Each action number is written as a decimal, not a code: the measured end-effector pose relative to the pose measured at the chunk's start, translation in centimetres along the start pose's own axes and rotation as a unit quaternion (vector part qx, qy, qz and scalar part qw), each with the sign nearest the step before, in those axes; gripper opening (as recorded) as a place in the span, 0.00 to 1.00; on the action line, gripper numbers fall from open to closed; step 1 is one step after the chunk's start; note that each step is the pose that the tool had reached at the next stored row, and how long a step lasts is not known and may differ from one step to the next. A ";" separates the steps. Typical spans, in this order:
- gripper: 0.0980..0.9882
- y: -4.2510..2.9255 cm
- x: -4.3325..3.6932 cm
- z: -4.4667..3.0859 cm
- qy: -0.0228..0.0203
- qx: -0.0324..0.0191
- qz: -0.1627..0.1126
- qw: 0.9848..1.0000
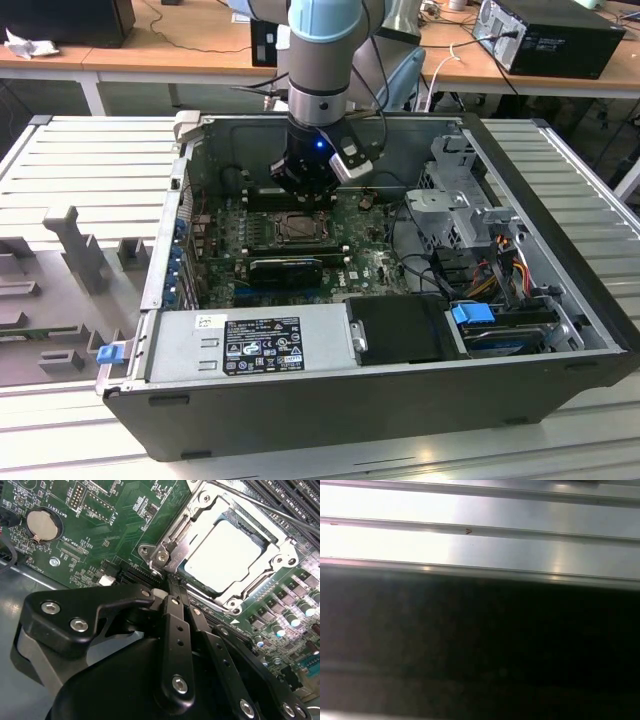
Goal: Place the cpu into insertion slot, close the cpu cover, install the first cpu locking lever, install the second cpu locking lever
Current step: 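Install the first cpu locking lever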
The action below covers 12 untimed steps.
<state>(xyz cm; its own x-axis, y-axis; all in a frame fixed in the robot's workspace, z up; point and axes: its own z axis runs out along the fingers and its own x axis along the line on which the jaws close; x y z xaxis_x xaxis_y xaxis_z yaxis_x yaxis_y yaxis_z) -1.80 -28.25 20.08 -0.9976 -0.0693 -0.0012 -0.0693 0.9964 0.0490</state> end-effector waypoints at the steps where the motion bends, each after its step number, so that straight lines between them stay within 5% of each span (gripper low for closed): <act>1: 0.01 0.01 0.00 -0.01 0.000 -0.001 0.000 1.000; 5: 0.01 0.04 -0.01 -0.27 0.000 -0.003 0.000 1.000; 10: 0.01 0.11 -0.01 -2.01 0.000 -0.002 0.000 1.000; 12: 0.01 0.03 -0.01 -2.02 0.000 -0.003 0.000 1.000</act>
<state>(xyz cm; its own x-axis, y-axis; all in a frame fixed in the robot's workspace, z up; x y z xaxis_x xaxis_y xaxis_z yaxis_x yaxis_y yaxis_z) -1.79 -28.32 22.10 -0.9976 -0.0695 -0.0018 -0.0695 0.9961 0.0541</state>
